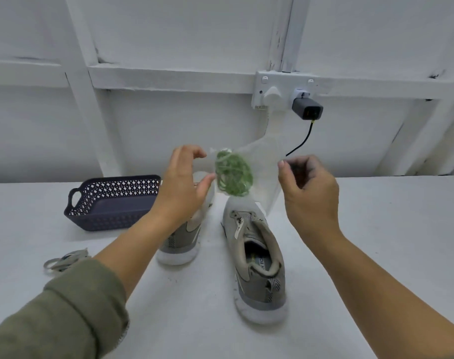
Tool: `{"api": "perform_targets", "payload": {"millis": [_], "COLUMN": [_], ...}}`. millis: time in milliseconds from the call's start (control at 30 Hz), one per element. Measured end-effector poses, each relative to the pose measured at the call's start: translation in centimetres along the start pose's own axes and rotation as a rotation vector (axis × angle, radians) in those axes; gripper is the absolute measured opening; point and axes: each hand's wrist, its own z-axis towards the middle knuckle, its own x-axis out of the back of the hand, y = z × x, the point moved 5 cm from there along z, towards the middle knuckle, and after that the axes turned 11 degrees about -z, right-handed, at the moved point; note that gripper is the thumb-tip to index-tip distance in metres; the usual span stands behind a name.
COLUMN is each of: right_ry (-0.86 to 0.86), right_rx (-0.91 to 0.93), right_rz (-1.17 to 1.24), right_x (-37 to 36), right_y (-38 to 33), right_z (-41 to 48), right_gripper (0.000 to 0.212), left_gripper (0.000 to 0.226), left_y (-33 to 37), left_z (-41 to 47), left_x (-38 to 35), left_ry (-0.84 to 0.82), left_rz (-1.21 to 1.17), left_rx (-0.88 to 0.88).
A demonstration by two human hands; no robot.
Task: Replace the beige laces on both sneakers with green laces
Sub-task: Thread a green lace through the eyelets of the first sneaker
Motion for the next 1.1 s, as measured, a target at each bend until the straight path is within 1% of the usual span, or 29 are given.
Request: {"api": "perform_targets", "payload": {"millis": [67,100,133,200,233,267,333,433,533,600,667,800,900,1033,1100], "right_ry": [0.006,-0.02,-0.072,-0.24,-0.338,-0.422,-0.526,-0.604,-0.655,-0.678,-0.697,-0.704,-0.675,-0.657,-0.652], "right_rx": [0.14,0.166,0.153,0.028,-0.052,-0.116,-0.175,-0.14,-0.131,-0.139,-0.143,-0.157,-0.147,-0.136,-0.132], "right_rz": [-0.09,-0.112,-0.108,-0.013,0.058,0.114,0.151,0.115,0.095,0.137,0.183,0.266,0.271,0.263,0.263], "right_x": [0.0,-0.5,-1.2,-2.9,-3.8,-4.6,-5.5,-6.1,-6.3,-6.5,-6.6,-6.5,-6.4,-6.7,-6.8], "right_y": [-1.2,-1.3,-1.0,0.3,1.0,1.6,2.4,2.7,2.8,2.8,2.7,3.1,3.4,3.6,3.7], "right_z": [-0.7,-1.0,-1.3,-1.8,-2.2,-2.6,-3.2,-3.6,-3.8,-3.9,-4.0,-4.0,-3.9,-3.8,-3.9], "right_gripper": [0.007,0.007,0.007,0.008,0.008,0.009,0.01,0.013,0.011,0.01,0.012,0.012,0.011,0.013,0.016], "left_gripper": [0.015,0.008,0.004,0.007,0.01,0.013,0.015,0.018,0.023,0.025,0.021,0.014,0.011,0.018,0.013], "left_y": [0.8,1.1,1.3,1.4,1.2,1.0,0.5,0.0,-0.2,-0.2,-0.4,-0.9,-0.9,-0.5,-0.5], "left_z": [-0.2,-0.6,-1.1,-2.6,-3.3,-3.8,-4.5,-4.9,-5.2,-5.3,-5.4,-5.3,-5.4,-5.7,-5.7], "left_x": [-1.3,-1.8,-2.4,-3.3,-3.5,-3.6,-3.5,-3.0,-2.9,-3.0,-3.1,-3.3,-3.5,-3.8,-3.9], "left_ry": [-0.025,-0.042,-0.061,-0.086,-0.087,-0.082,-0.068,-0.075,-0.099,-0.108,-0.106,-0.106,-0.099,-0.164,-0.19], "left_rz": [-0.127,-0.233,-0.366,-0.625,-0.71,-0.767,-0.834,-0.846,-0.824,-0.826,-0.836,-0.888,-0.91,-0.858,-0.825], "left_rx": [0.1,0.168,0.247,0.409,0.481,0.545,0.644,0.719,0.77,0.811,0.837,0.853,0.848,0.833,0.831]}}
